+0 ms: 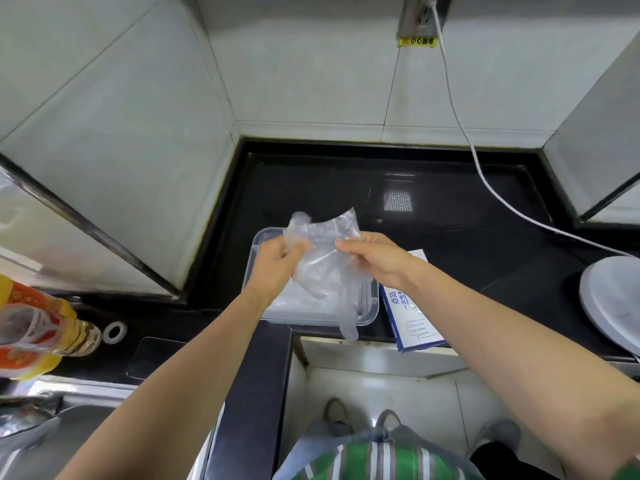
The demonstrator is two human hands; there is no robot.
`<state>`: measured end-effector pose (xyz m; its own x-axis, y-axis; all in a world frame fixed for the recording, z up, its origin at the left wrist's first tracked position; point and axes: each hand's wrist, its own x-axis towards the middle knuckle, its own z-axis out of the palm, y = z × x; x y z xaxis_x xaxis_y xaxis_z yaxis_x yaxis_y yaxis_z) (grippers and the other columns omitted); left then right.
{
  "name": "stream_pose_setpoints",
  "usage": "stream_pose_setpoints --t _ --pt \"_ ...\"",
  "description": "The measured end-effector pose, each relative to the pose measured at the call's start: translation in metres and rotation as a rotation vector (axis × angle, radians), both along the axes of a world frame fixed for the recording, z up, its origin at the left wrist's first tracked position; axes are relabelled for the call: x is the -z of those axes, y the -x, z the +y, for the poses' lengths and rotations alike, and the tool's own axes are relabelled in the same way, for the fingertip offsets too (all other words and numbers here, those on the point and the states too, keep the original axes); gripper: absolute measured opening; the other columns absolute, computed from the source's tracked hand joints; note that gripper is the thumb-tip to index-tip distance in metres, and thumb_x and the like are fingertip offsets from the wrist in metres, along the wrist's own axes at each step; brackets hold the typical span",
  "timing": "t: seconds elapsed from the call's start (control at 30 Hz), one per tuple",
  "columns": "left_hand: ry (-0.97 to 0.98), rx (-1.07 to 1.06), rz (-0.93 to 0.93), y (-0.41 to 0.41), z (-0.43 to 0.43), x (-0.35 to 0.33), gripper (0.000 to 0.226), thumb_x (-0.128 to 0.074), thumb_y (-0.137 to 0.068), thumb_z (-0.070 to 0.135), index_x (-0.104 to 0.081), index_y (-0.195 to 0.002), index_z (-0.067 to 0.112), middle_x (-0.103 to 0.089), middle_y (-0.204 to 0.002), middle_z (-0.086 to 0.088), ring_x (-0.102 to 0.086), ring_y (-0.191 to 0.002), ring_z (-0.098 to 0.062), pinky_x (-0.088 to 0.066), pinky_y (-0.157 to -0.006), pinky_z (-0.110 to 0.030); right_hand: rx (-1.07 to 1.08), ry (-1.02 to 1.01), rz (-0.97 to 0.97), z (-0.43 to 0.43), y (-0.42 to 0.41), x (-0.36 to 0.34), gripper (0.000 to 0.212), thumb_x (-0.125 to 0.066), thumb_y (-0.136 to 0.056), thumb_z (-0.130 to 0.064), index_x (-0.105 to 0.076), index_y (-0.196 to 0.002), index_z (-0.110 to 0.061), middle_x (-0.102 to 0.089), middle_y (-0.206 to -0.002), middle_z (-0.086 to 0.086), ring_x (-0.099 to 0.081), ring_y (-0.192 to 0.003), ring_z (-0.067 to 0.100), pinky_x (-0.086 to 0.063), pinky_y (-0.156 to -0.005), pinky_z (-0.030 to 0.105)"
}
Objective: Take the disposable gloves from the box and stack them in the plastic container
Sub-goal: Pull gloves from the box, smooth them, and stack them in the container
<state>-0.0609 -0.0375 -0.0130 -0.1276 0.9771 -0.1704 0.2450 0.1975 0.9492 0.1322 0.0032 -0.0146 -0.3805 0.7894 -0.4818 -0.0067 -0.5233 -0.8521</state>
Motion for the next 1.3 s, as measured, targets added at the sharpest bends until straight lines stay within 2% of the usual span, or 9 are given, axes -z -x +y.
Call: stream_pose_setpoints --t 0.1,0.3,0.43,0.57,0.87,0.97,1.07,1.17,1.3 --pt "0.101 0.023 -0.068 0.007 -0.001 -0.002 0.032 -0.064 -0.093 0.035 -0.066 -0.078 0.007 -0.058 -0.076 -0.013 -0.054 -0.073 -0.022 -0.047 -0.071 -0.034 0.133 -0.099 -0.046 0.001 0.003 0.005 0.015 -0.070 -0.091 -0.019 -0.067 -0.097 -0.006 -0.071 -0.090 0.012 -0.068 -0.083 0.024 -0.058 -0.075 0.036" --pt "0.177 -0.036 -0.294 0.012 0.002 0.003 0.010 -0.067 -0.091 0.021 -0.073 -0.084 0.016 -0.071 -0.094 -0.008 -0.065 -0.096 -0.028 -0.048 -0.101 -0.052 0.292 -0.195 -0.076 -0.003 0.015 0.007 0.080 -0.081 -0.072 -0.049 -0.053 -0.109 0.016 -0.068 -0.101 0.028 -0.069 -0.095 0.040 -0.053 -0.090 0.058" --pt "0.149 -0.056 -0.307 0.007 0.003 0.007 0.016 -0.057 -0.098 0.023 -0.064 -0.089 0.013 -0.065 -0.082 -0.010 -0.064 -0.079 -0.026 -0.058 -0.077 -0.040 0.341 -0.307 -0.242 -0.005 0.024 0.016 0.060 -0.076 -0.076 -0.055 -0.047 -0.076 -0.001 -0.057 -0.070 0.018 -0.060 -0.066 0.030 -0.055 -0.072 0.048" --pt "0.067 -0.117 0.019 0.009 0.008 0.014 0.018 -0.050 -0.101 0.029 -0.052 -0.086 0.019 -0.045 -0.062 -0.002 -0.040 -0.052 -0.012 -0.037 -0.040 -0.021 0.432 -0.352 -0.399 -0.009 0.028 0.022 0.043 -0.068 -0.091 -0.033 -0.035 -0.070 -0.017 -0.047 -0.058 0.007 -0.043 -0.043 0.013 -0.043 -0.052 0.027" --pt "0.021 0.092 0.776 0.026 0.011 0.037 0.015 -0.033 -0.106 0.022 -0.044 -0.108 0.012 -0.054 -0.075 -0.005 -0.053 -0.060 -0.017 -0.042 -0.048 -0.025 0.497 -0.563 -0.623 0.005 0.015 0.026 0.020 -0.064 -0.093 -0.017 -0.051 -0.107 -0.016 -0.050 -0.071 -0.005 -0.049 -0.065 0.008 -0.043 -0.063 0.021" --pt "0.113 0.141 0.790 0.013 0.014 0.041 0.023 -0.037 -0.105 0.017 -0.044 -0.125 0.008 -0.062 -0.097 -0.006 -0.064 -0.080 -0.019 -0.049 -0.065 -0.018 0.379 -0.737 -0.577 0.007 0.025 0.021 0.010 -0.064 -0.090 -0.013 -0.057 -0.097 -0.017 -0.052 -0.074 -0.005 -0.049 -0.066 0.008 -0.044 -0.066 0.022" --pt "0.170 0.199 0.856 0.008 0.018 0.052 0.029 -0.032 -0.104 0.021 -0.044 -0.125 0.005 -0.064 -0.105 -0.018 -0.063 -0.093 -0.036 -0.049 -0.076 -0.043 0.062 -0.661 -0.641 0.006 0.038 0.034 0.007 -0.063 -0.090 -0.010 -0.063 -0.092 -0.016 -0.061 -0.080 -0.004 -0.054 -0.069 0.008 -0.045 -0.068 0.022" --pt "0.246 0.245 0.937 0.004 0.020 0.065 0.039 -0.033 -0.105 0.027 -0.036 -0.140 0.011 -0.060 -0.113 -0.013 -0.060 -0.093 -0.027 -0.046 -0.066 -0.028 -0.304 -0.370 -0.779 0.003 0.045 0.057 0.022 -0.060 -0.094 -0.013 -0.059 -0.116 -0.017 -0.063 -0.100 0.002 -0.060 -0.090 0.018 -0.048 -0.081 0.026" --pt "0.436 0.276 0.841 0.007 0.020 0.072 0.037 -0.034 -0.106 0.033 -0.027 -0.142 0.025 -0.051 -0.124 -0.002 -0.052 -0.101 -0.018 -0.047 -0.087 -0.027 -0.585 -0.106 -0.886 0.001 0.051 0.077 0.061 -0.056 -0.096 -0.018 -0.027 -0.150 -0.026 -0.051 -0.130 0.009 -0.057 -0.099 0.024 -0.054 -0.087 0.035"
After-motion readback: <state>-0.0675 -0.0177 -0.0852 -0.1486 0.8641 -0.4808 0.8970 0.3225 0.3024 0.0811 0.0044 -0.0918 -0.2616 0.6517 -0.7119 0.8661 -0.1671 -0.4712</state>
